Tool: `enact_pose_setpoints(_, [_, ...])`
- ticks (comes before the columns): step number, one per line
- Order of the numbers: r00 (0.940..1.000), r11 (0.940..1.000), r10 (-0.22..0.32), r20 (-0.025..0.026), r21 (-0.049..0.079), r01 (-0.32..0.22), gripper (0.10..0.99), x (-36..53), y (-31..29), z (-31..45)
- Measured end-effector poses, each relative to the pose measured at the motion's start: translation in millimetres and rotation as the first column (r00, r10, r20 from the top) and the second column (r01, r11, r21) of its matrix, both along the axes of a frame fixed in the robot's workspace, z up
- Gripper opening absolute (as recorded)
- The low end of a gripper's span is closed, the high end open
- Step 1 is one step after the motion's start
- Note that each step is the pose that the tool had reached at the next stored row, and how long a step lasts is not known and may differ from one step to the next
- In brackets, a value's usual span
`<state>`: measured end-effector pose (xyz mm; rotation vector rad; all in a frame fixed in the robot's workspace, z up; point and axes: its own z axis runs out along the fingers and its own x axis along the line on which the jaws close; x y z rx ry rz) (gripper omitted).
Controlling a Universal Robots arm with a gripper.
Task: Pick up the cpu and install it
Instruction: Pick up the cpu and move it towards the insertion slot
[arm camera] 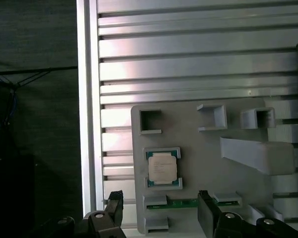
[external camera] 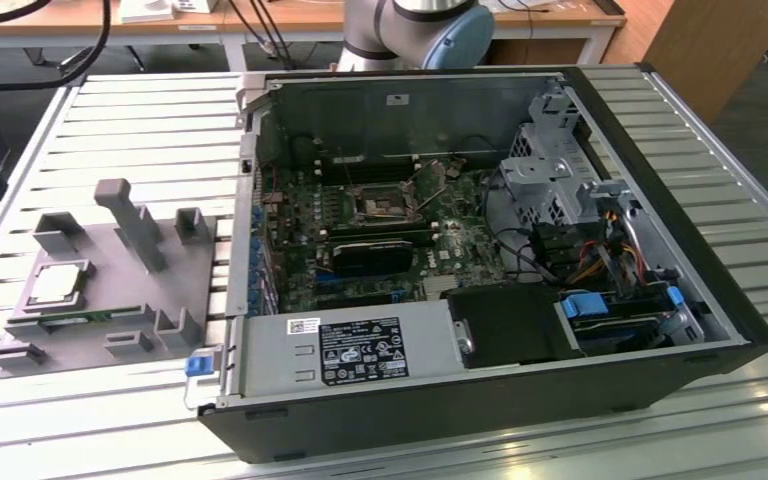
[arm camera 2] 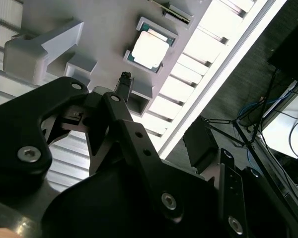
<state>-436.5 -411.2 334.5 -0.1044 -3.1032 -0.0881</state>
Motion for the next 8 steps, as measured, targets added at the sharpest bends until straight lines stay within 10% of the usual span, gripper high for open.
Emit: enact_pose_setpoints(8, [1.0,1.0,0.0,-0.0024,0.0,0.0,0.706,0.0,0.0,-6.3])
